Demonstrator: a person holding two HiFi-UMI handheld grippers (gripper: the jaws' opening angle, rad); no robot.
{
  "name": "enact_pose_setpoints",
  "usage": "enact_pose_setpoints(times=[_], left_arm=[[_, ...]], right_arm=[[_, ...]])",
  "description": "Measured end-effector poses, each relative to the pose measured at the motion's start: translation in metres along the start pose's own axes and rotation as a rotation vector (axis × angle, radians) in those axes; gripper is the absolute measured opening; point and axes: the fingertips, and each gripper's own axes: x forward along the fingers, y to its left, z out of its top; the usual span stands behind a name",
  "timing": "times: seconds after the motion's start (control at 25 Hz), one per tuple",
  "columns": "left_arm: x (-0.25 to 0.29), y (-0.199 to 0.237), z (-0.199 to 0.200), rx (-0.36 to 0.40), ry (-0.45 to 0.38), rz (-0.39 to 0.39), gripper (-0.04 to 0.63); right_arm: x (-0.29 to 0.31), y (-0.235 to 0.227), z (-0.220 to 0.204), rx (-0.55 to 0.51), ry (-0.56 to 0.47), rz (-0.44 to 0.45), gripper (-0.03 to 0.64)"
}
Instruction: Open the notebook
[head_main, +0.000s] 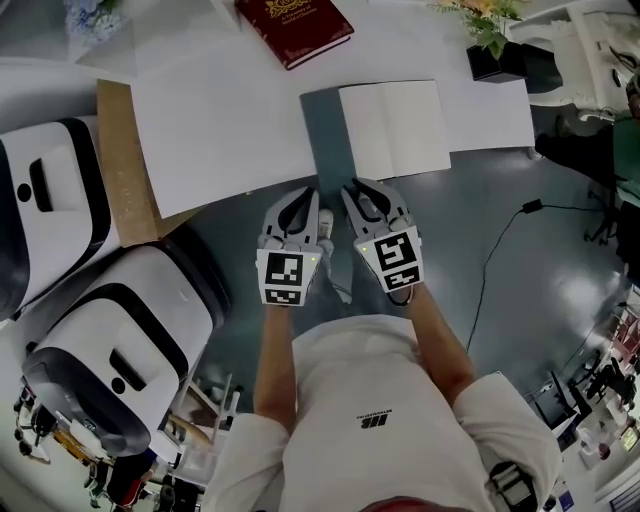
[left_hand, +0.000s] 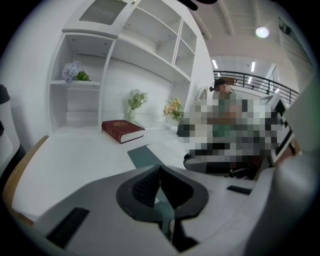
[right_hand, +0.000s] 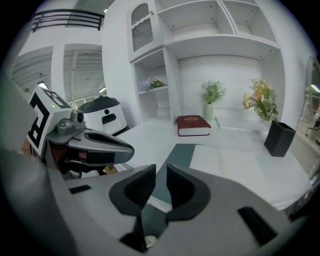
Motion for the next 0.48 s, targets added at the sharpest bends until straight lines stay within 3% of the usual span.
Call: enact_pose_setpoints(times=[0.48], left_arm=[[-0.0043, -0.0020, 0.0082, 0.023, -0.008, -0.029, 0.000]], right_arm=[[-0.0078, -0.0012, 0.0064, -0.019, -0.006, -0.036, 0.048]])
